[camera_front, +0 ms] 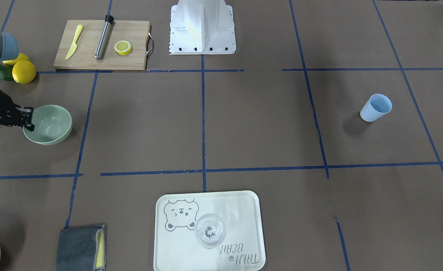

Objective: Pour ice into bowl

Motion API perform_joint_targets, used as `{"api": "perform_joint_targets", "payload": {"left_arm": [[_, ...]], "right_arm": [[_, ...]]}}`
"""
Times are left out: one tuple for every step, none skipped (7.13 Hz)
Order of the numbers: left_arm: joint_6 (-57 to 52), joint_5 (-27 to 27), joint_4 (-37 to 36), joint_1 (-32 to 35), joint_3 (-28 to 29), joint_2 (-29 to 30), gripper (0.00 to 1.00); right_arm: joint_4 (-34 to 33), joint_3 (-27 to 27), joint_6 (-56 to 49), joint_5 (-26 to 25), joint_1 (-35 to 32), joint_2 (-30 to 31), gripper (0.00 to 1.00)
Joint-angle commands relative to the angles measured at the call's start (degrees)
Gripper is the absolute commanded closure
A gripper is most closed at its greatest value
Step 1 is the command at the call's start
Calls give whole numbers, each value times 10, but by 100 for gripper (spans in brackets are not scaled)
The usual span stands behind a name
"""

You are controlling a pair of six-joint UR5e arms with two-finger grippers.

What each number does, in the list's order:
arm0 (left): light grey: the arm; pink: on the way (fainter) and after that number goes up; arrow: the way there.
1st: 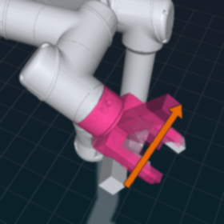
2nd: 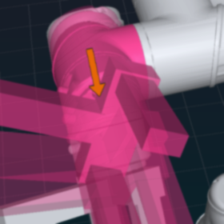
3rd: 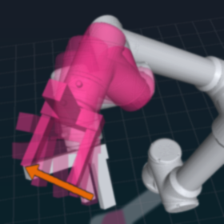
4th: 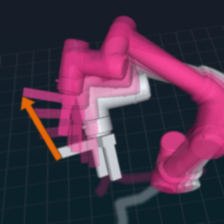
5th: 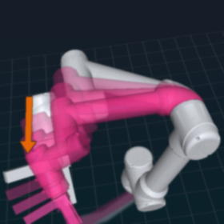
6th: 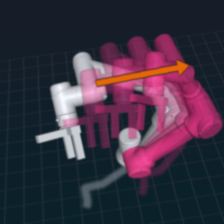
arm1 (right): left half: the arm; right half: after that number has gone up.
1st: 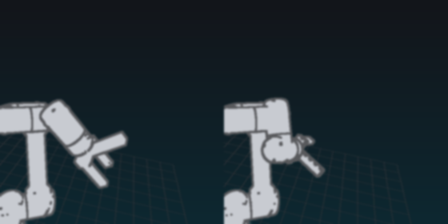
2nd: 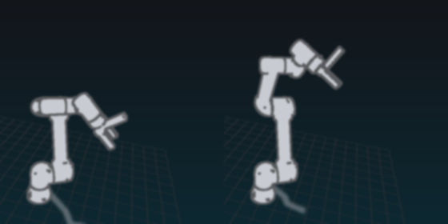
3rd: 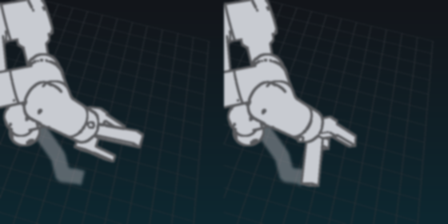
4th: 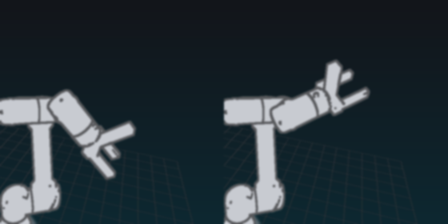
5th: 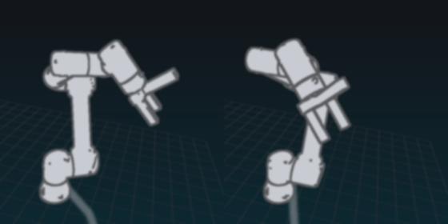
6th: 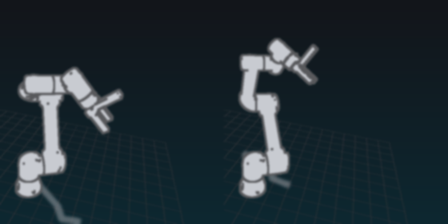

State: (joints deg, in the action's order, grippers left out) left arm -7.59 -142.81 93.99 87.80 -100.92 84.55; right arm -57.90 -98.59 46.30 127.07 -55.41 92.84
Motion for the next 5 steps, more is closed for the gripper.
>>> {"api": "perform_joint_targets", "payload": {"left_arm": [[-1, -3, 0, 0, -1, 0, 0], [-1, -3, 0, 0, -1, 1, 0], [-1, -3, 0, 0, -1, 0, 0], [-1, -3, 0, 0, -4, 1, 0], [-2, -3, 0, 0, -4, 0, 0]], "right_arm": [[-13, -68, 72, 12, 20, -13, 100], [-14, -88, 170, 0, 62, -48, 100], [-14, -88, 256, -24, 113, -96, 100], [-44, -86, 323, -77, 170, -151, 100], [-128, -81, 379, -127, 221, -237, 100]]}}
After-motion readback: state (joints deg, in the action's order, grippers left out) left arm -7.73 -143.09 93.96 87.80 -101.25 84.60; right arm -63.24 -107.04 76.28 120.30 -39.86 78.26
